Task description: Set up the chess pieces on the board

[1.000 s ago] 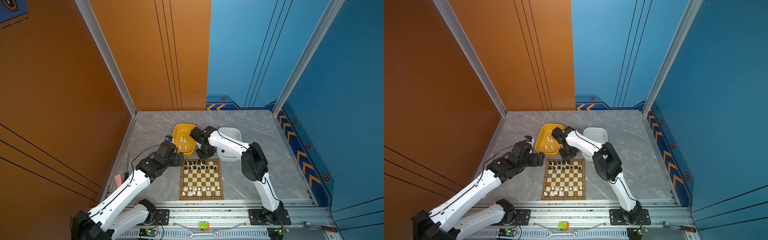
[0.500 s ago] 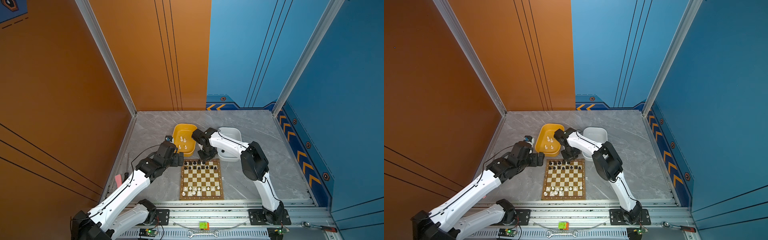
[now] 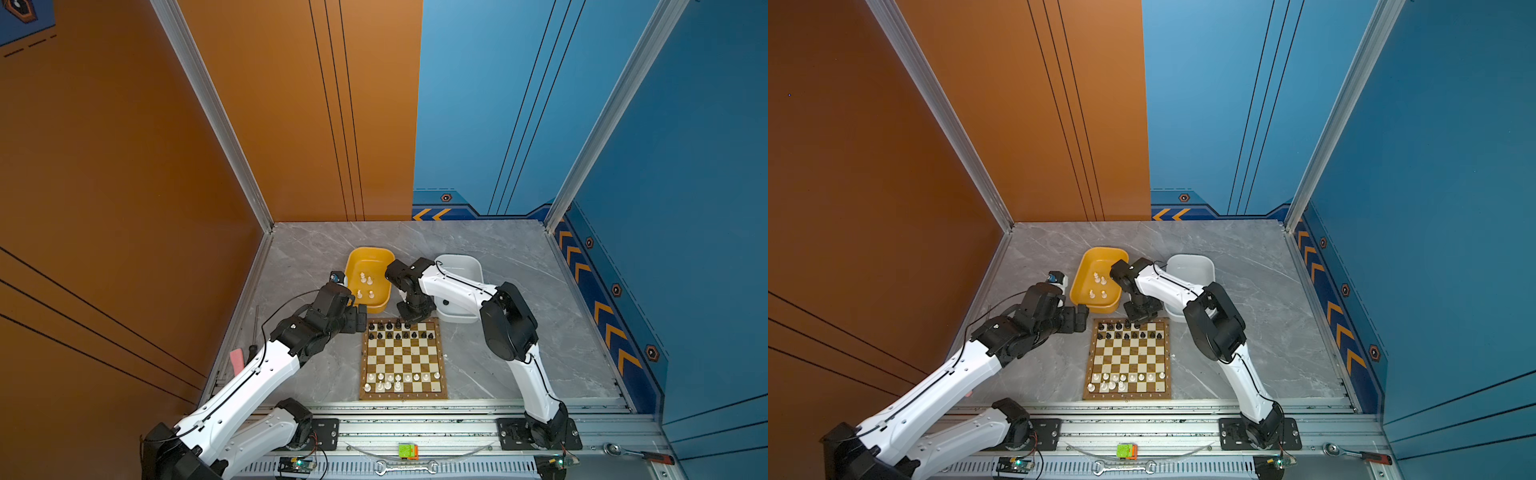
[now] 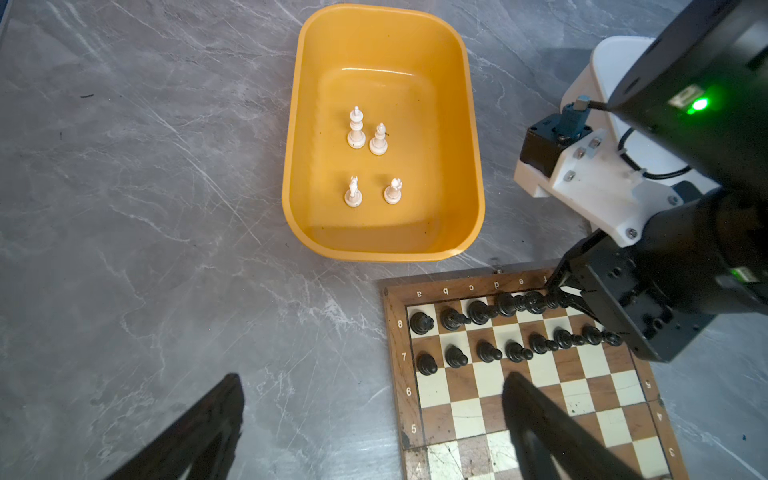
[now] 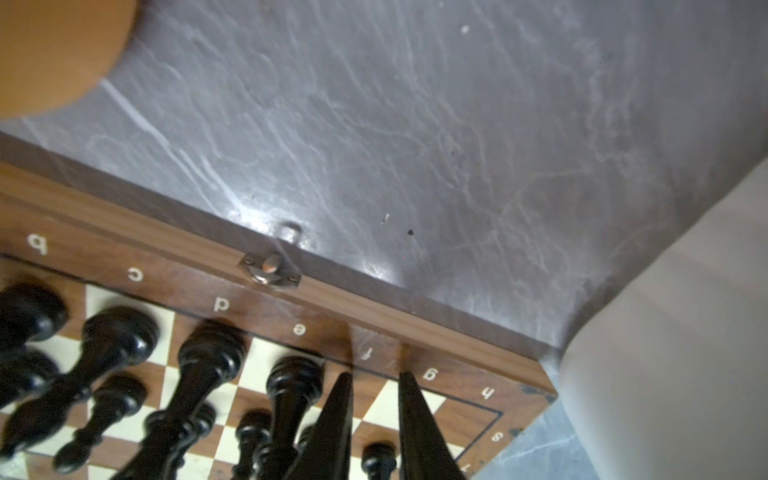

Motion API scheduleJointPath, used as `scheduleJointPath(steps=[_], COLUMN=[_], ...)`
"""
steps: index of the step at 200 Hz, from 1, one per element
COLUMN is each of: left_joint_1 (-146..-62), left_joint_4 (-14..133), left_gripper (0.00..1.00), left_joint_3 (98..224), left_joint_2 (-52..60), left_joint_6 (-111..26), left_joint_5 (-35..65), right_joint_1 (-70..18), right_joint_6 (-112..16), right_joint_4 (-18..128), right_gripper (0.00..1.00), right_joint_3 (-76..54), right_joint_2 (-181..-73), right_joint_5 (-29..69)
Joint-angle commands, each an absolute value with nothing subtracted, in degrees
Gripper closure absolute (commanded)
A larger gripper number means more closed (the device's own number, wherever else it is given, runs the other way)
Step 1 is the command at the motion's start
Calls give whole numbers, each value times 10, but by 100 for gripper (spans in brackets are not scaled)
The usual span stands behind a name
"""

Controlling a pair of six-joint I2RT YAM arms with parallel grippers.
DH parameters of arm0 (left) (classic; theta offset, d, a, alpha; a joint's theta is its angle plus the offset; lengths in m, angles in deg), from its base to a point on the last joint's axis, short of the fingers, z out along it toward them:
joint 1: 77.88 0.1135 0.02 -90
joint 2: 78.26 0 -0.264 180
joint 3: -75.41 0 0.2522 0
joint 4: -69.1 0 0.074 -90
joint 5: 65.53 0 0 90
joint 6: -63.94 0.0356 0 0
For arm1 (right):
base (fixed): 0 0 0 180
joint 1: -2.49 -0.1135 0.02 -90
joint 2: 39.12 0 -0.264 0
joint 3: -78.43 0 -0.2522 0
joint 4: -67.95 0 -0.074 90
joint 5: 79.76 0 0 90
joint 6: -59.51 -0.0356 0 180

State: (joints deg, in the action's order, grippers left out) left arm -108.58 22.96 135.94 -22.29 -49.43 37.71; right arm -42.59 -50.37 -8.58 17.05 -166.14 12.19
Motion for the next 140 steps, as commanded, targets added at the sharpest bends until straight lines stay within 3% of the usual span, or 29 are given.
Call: scheduleJointPath(steps=[1, 85, 140], left_joint_1=[-1081, -1079, -1075], left_joint_4=[223, 216, 219], left_gripper=[2, 2, 2], left_joint_3=[1371, 1363, 1366], left_joint_2=[-233, -248, -244], left_joint_6=[-485, -482, -478], left_joint_5=[370, 370, 363], right_joint_1=[-433, -437, -395], right_joint_6=[-519, -525, -511], right_joint_4=[-80, -80, -86], right_gripper=[77, 77, 75], right_joint_3=[164, 162, 143], right_joint_2=[-1644, -1643, -1601], right_joint_5=[131, 122, 110])
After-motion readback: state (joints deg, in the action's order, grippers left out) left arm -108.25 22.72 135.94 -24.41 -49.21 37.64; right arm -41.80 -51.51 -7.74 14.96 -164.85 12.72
